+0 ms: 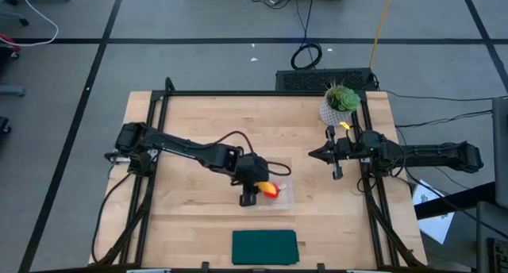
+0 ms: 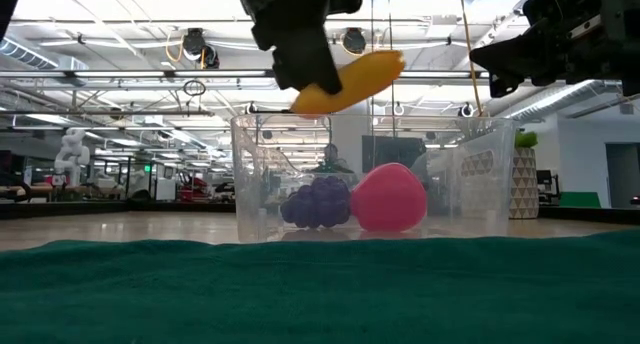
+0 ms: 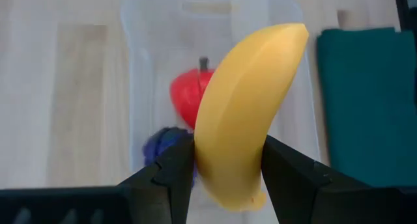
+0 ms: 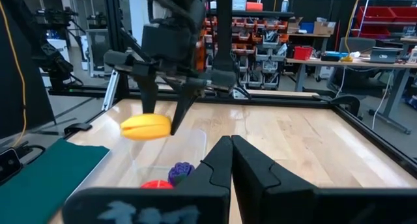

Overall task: Pick and placing Produce into tupperware
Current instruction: Put the banana into the transparent bin

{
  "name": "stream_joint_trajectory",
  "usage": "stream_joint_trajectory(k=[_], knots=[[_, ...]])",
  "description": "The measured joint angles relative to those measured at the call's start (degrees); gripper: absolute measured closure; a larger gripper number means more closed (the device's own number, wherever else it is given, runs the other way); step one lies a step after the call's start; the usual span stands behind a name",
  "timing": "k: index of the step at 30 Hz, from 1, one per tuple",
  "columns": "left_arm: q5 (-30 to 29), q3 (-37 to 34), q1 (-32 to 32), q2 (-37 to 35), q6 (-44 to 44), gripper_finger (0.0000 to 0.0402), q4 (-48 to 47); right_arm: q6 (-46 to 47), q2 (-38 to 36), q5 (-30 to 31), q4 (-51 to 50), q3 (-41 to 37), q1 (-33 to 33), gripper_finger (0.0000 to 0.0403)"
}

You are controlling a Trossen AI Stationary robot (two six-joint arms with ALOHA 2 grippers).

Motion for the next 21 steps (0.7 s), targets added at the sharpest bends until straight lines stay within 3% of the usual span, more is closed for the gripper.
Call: stream_joint_trajectory(k=[9, 21], knots=[[4.77, 0.71, 0.19, -0.08, -1.5, 0.0238, -3.37, -0.12, 0.1, 0.0, 0.06, 0.0, 0.0, 0.0403], [4.2, 0.67, 0.15, -0.11, -0.69, 0.0238, -3.71, -0.18, 0.1, 0.0, 0.67, 0.0, 0.02, 0.0403]])
